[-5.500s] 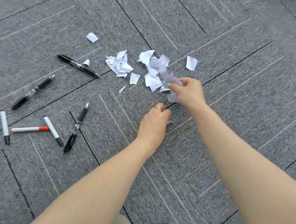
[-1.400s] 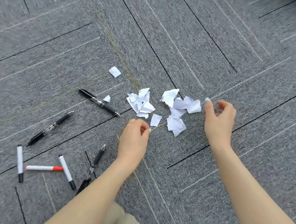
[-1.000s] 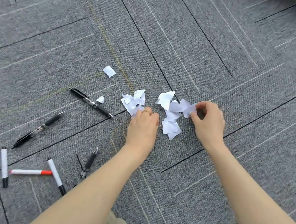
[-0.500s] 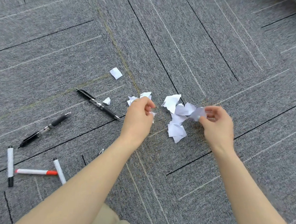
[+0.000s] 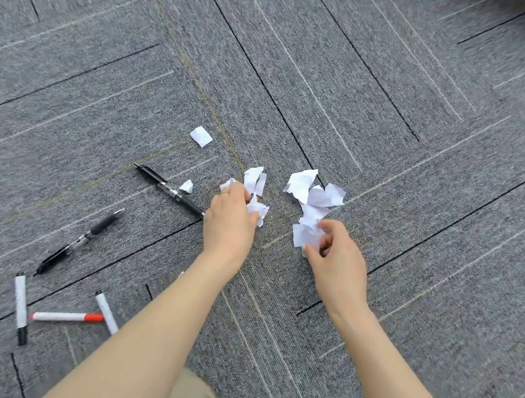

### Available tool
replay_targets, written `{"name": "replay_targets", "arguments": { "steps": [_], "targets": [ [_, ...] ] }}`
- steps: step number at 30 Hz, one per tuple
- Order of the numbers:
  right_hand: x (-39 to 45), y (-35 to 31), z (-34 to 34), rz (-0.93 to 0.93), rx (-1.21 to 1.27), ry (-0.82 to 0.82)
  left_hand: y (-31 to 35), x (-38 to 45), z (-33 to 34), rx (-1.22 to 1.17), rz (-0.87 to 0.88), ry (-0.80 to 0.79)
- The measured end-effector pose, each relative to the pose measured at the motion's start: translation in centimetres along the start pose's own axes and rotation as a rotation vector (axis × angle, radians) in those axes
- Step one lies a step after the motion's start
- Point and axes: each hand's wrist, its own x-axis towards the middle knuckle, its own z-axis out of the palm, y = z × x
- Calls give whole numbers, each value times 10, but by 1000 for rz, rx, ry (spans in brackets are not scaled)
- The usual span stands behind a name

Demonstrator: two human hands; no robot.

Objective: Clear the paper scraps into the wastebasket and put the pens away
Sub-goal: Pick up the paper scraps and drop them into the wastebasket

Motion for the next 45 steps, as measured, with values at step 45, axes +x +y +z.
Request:
{"name": "replay_targets", "arguments": {
  "steps": [45],
  "targets": [
    [48, 1, -39, 50, 169, -81, 1, 8, -20, -352, 13, -35]
  ]
}}
